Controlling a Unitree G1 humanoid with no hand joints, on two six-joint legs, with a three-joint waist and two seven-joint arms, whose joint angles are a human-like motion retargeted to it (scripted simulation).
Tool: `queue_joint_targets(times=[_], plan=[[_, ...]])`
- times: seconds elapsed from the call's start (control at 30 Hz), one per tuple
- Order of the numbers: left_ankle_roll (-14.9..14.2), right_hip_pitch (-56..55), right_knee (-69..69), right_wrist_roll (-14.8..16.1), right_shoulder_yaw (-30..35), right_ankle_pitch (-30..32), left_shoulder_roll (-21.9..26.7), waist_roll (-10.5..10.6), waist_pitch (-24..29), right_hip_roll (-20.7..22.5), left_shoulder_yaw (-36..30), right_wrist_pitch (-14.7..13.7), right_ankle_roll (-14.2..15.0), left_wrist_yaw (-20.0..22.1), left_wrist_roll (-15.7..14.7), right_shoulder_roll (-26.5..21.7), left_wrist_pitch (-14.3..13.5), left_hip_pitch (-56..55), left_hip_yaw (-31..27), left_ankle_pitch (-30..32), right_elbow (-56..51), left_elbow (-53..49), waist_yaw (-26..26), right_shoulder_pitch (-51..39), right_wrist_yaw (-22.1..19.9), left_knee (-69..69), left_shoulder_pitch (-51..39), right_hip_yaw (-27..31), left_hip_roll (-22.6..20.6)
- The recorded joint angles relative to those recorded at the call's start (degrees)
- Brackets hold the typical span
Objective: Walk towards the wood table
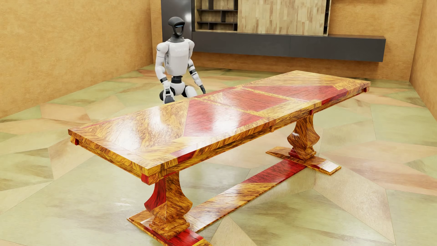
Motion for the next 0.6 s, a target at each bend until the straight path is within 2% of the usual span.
queue_joint_targets(times=[0.3, 0.6], plan=[[1.64, 3.05, -3.54, 0.42, 0.67, 1.97, -0.81, -1.24, -0.44, -3.66, 0.34, 0.67, 2.23, 0.71, -0.35, -0.45, -0.41, 4.36, -0.44, 1.27, 0.23, -0.57, 0.05, 1.37, 0.68, -8.61, -1.01, -2.5, -5.39], [2.53, 3.6, -3.32, 0.11, 1.7, 2.0, -1.07, -1.77, -0.27, -6.1, 0.91, 0.15, 4.06, 0.23, -0.24, -0.63, 0.09, 2.63, -1.59, -0.21, -0.99, 0.12, 0.46, -1.26, 0.51, -5.24, -0.06, -3.44, -7.36]])
